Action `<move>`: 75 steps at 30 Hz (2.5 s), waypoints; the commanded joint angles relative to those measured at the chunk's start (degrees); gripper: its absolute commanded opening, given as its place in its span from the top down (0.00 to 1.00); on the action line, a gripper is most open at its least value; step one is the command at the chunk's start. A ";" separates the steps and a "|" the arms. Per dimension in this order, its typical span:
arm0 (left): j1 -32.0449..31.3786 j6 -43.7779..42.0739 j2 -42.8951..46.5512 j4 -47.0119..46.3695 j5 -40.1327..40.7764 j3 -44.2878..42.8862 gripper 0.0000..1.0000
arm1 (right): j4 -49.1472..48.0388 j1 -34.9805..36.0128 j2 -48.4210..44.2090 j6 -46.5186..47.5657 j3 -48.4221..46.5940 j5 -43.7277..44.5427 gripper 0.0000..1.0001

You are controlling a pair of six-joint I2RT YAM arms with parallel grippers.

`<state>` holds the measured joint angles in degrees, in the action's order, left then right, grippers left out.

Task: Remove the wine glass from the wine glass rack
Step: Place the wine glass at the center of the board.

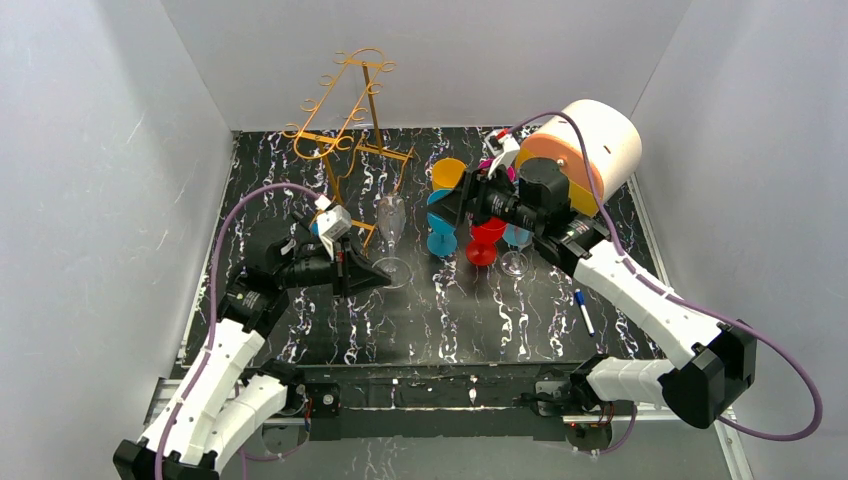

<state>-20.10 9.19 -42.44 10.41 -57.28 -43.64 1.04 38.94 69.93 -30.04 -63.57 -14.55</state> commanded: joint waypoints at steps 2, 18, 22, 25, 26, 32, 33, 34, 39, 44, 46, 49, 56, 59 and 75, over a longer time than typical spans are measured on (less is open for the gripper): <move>-0.23 -1.28 -2.85 -13.55 -3.88 1.17 1.00 | 4.56 -3.38 0.62 -2.33 -5.40 -3.66 0.26; -0.29 -36.33 -7.64 -1.19 -26.67 0.31 1.00 | 2.49 -16.17 1.96 -8.25 -4.71 -28.90 0.24; -0.30 -56.72 -13.31 19.24 -29.85 -3.11 1.00 | 2.40 -17.08 1.63 -9.11 -4.51 -30.85 0.24; -0.29 -57.40 -14.89 20.41 -29.81 -2.26 1.00 | 1.95 -17.07 0.64 -8.98 -3.95 -31.01 0.23; -0.29 -58.14 -14.53 20.78 -29.81 -2.24 1.00 | 1.87 -17.09 0.45 -8.92 -3.73 -30.86 0.23; -0.29 -59.26 -9.45 23.38 -29.01 -3.82 1.00 | 2.25 -17.14 2.71 -9.46 -4.01 -31.23 0.23; -0.29 -59.20 -8.94 23.34 -29.48 -3.71 1.00 | 2.00 -17.11 3.30 -9.76 -4.08 -31.88 0.23; -0.29 -58.89 -8.64 23.41 -29.70 -3.47 1.00 | 1.77 -17.06 4.02 -10.20 -4.15 -32.81 0.24; -0.29 -58.08 -7.67 23.81 -29.66 -1.04 1.00 | -7.01 -17.13 6.83 -16.22 -2.97 -44.12 0.23; -0.29 -58.51 -5.14 24.89 -29.06 -0.29 1.00 | -7.81 -16.55 7.66 -16.96 -2.30 -45.52 0.29; -0.29 -58.12 -4.77 25.09 -28.93 -0.67 1.00 | -6.67 -15.89 8.54 -16.02 -2.89 -47.03 0.31; -0.29 -58.01 -4.93 26.00 -29.46 -1.58 1.00 | -2.17 -14.18 10.41 -12.41 -4.85 -47.56 0.35; -0.29 -57.81 -4.76 28.41 -26.88 -1.97 1.00 | -3.96 -11.84 10.98 -12.58 -5.38 -48.79 0.51; -0.30 -58.40 -4.76 29.73 -24.85 -2.22 1.00 | -4.81 -11.40 10.65 -11.96 -4.95 -51.63 0.53; -0.29 -62.45 -5.32 33.35 -20.70 -2.96 1.00 | 5.16 -8.25 13.52 -5.83 -8.28 -53.07 0.68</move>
<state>-20.60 -51.68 -46.96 43.79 -82.02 -44.91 1.72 28.88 82.08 -36.58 -67.44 -62.74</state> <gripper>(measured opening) 0.042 0.339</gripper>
